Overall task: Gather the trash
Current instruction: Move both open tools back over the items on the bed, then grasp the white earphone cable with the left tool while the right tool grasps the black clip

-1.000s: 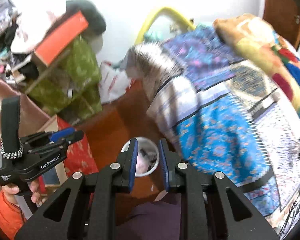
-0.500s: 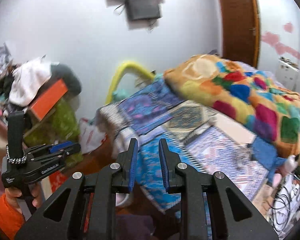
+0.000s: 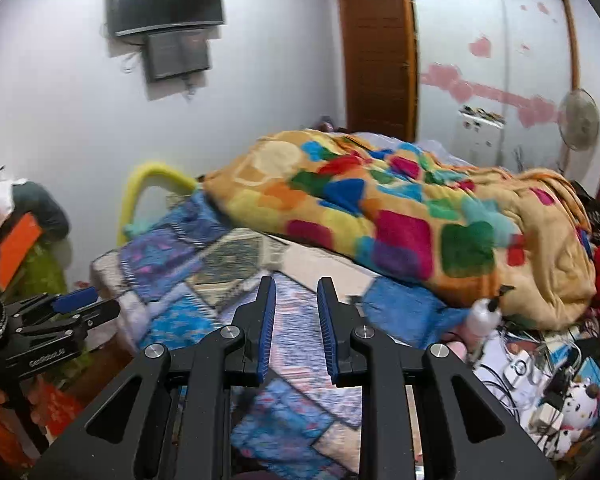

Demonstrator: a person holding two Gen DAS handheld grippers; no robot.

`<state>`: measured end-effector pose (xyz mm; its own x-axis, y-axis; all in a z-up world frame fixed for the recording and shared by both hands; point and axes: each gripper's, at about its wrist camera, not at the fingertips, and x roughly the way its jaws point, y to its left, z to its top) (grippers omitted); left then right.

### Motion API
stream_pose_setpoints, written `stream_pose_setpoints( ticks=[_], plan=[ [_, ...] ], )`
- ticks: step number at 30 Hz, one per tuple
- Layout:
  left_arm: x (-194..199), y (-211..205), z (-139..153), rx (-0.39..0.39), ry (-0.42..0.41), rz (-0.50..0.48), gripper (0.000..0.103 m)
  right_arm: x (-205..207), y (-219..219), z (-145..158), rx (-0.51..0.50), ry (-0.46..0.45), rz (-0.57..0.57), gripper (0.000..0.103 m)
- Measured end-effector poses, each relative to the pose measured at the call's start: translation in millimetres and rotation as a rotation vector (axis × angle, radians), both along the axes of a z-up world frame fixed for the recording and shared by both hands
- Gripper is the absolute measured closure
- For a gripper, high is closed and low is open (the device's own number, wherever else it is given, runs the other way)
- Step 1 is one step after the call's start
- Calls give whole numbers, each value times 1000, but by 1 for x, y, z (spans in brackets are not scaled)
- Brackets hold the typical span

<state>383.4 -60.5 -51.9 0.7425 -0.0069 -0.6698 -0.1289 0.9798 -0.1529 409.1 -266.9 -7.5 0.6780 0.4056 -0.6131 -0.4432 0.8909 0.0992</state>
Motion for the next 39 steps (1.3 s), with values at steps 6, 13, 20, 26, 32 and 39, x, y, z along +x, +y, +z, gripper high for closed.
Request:
stream_pose_setpoints(
  ticks=[6, 13, 20, 26, 32, 39],
  plan=[
    [56, -37, -22, -11, 41, -76, 43, 40, -27, -29, -27, 59, -63, 83],
    [114, -66, -67, 27, 125, -125, 37, 80, -38, -74, -80, 130, -66, 56],
    [157, -68, -118, -8, 203, -128, 36, 123, -36, -124, -119, 166, -89, 38],
    [182, -67, -157, -29, 267, -156, 36, 157, -28, -181, -169, 264, -57, 38],
    [191, -66, -182, -45, 303, -173, 36, 183, -17, -220, -144, 381, 0, 38],
    [187, -66, -195, -49, 332, -183, 36, 187, -6, -224, -163, 337, 61, 58]
  ],
)
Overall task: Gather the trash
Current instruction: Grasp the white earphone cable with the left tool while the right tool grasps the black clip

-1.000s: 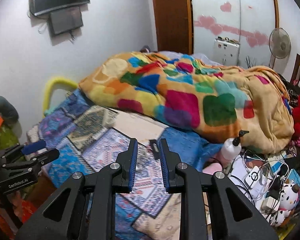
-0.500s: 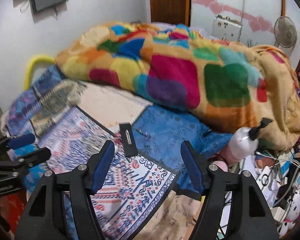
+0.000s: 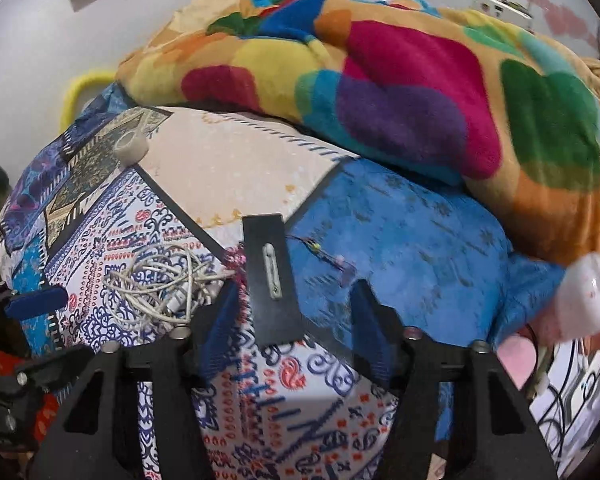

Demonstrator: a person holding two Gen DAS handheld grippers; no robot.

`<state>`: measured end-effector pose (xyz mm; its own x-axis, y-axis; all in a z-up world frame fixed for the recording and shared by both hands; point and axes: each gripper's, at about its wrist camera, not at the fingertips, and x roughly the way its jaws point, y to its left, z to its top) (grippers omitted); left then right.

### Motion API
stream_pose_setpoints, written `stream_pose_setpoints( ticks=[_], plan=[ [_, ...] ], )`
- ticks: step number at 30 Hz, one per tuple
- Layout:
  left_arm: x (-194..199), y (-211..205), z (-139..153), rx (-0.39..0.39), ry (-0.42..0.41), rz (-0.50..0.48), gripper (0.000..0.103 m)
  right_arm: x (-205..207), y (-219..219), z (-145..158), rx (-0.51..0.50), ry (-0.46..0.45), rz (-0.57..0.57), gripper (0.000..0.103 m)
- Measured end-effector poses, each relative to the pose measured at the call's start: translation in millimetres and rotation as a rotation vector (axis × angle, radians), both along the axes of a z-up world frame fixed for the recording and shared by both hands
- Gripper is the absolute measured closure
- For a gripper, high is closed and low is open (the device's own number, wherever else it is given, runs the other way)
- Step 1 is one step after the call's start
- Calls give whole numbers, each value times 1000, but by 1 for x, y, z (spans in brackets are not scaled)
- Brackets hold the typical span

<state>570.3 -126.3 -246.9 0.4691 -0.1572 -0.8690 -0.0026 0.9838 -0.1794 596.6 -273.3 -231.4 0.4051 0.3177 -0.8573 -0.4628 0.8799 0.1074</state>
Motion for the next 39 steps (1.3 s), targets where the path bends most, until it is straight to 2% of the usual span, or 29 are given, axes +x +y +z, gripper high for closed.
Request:
stream_pose_setpoints(
  ticks=[2, 3, 4, 6, 8, 11, 19, 25, 27, 28, 29, 30, 31, 32, 34, 39],
  plan=[
    [0, -3, -1, 2, 5, -7, 36, 0, 2, -1, -10, -8, 8, 65],
    [1, -4, -2, 0, 6, -8, 36, -1, 3, -1, -30, -24, 15, 74],
    [1, -6, -2, -7, 8, -10, 36, -5, 4, -1, -54, -44, 23, 77],
    [3, -11, -3, -25, 15, -21, 36, -6, 4, -1, -53, -41, 27, 78],
    [6, -18, -3, -37, 17, -40, 36, -7, -5, 1, -19, 4, -6, 79],
    [13, -28, -5, -46, 13, -66, 36, -12, -17, 8, 6, 5, -43, 79],
    [44, -62, -12, 64, -12, -136, 36, -29, -40, 32, 29, -41, -111, 79],
    [60, -70, -21, 117, -23, -107, 37, -30, -43, 35, 63, -27, -148, 79],
    [61, -71, -25, 130, -14, -101, 44, -32, -40, 36, 61, -32, -155, 79],
    [59, -72, -24, 144, -25, -101, 56, -33, -39, 37, 65, -32, -159, 79],
    [57, -72, -24, 156, -23, -112, 57, -34, -39, 38, 70, -31, -162, 79],
    [55, -72, -24, 158, -24, -120, 67, -35, -39, 39, 77, -30, -163, 79],
    [53, -69, -24, 142, -17, -136, 76, -36, -38, 40, 80, -28, -164, 79],
    [51, -68, -24, 128, -10, -139, 78, -38, -37, 41, 82, -30, -165, 79],
    [43, -62, -19, 91, -7, -155, 90, -41, -34, 44, 83, -35, -164, 79],
    [22, -53, -1, 47, -15, -159, 96, -51, -28, 55, 90, -42, -174, 79]
  ],
)
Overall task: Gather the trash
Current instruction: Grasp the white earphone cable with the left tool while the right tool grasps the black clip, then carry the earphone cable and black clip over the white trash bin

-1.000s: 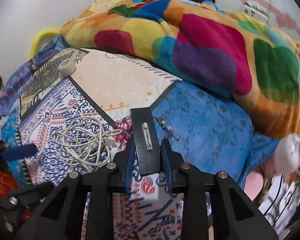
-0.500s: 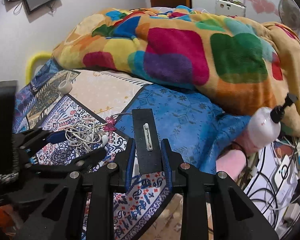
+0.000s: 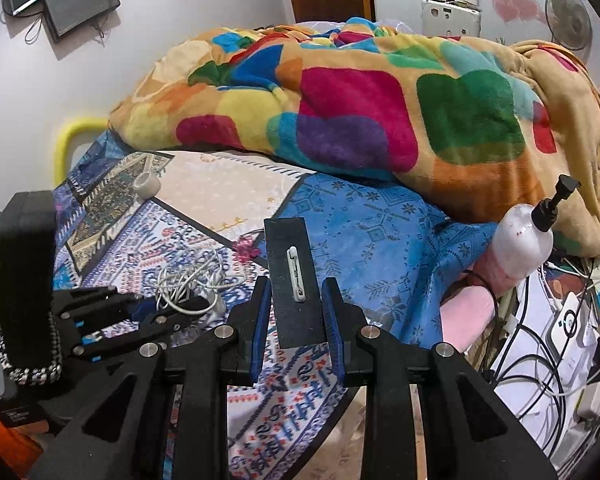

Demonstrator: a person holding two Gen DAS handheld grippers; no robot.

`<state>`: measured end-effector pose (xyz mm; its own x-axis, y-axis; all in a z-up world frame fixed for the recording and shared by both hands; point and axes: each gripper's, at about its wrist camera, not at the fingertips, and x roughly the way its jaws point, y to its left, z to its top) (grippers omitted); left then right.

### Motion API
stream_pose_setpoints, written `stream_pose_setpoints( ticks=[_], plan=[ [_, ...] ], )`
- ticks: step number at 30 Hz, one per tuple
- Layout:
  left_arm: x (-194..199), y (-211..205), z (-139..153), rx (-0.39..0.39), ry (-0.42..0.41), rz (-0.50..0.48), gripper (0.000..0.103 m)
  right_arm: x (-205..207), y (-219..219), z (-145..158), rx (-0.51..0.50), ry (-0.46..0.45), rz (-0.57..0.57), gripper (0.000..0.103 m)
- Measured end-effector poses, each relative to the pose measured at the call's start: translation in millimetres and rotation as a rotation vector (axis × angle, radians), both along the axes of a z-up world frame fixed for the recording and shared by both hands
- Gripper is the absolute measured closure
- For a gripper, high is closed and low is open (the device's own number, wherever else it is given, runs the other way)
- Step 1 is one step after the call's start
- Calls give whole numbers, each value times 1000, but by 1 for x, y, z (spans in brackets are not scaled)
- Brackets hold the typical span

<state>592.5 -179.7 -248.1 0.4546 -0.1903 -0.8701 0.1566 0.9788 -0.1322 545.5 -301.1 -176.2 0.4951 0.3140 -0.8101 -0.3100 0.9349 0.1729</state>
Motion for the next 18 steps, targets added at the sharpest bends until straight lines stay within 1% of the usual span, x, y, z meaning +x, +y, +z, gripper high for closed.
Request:
stream_pose_setpoints(
  ticks=[7, 12, 18],
  plan=[
    [-25, 15, 39, -12, -49, 33, 96, -25, 5, 31, 17, -33, -7, 79],
    [-50, 28, 74, -18, -98, 60, 96, -46, 9, 58, 20, -72, -2, 79],
    [-83, 43, 100, -9, -133, 81, 96, -76, 16, 88, 18, -124, 5, 79]
  ],
)
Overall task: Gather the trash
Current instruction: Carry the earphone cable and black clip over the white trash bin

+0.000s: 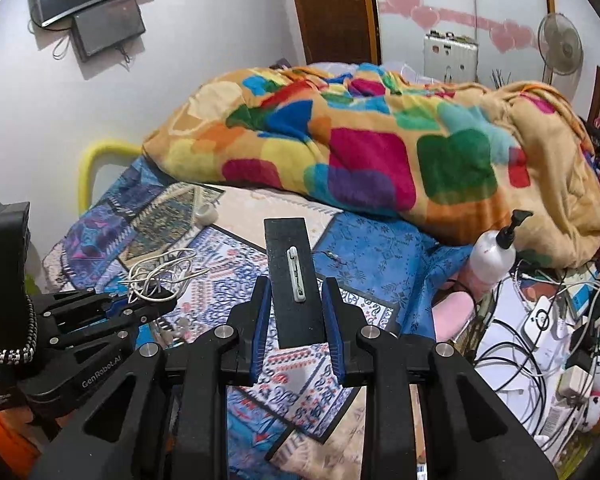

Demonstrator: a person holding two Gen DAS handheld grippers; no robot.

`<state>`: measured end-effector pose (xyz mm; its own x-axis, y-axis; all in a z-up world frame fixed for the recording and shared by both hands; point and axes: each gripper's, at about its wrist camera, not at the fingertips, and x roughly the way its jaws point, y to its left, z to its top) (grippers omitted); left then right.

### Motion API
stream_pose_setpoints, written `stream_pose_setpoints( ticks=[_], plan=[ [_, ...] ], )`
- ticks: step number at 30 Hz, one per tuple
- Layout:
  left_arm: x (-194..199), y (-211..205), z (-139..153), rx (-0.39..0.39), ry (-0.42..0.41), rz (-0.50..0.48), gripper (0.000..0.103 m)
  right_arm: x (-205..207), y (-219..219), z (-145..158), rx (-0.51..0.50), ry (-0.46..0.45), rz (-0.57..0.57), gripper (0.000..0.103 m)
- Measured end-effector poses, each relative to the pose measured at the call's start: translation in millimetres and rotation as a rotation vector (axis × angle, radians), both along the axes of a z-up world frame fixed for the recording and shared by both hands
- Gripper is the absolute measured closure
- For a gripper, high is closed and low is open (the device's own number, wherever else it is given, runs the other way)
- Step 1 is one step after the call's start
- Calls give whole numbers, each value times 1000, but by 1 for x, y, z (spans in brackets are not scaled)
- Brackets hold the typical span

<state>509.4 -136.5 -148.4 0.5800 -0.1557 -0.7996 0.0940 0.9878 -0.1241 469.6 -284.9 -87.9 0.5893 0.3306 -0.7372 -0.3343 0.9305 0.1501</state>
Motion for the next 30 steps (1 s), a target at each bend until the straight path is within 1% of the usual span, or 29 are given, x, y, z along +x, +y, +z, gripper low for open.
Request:
stream_pose_setpoints(
  ticks=[10, 15, 19, 23, 30],
  plan=[
    [-72, 41, 40, 0, -59, 51, 96, -56, 29, 36, -1, -57, 38, 79],
    [-110, 71, 54, 8, -92, 89, 96, -82, 57, 47, 21, -62, 92, 79],
    [-142, 100, 61, 20, -105, 137, 96, -102, 86, 53, 30, -73, 143, 79],
    [-175, 138, 65, 22, -110, 211, 96, -122, 119, 57, 26, -87, 212, 79],
    [-225, 199, 65, 21, -113, 333, 96, -151, 172, 54, 35, -90, 320, 79]
  ],
)
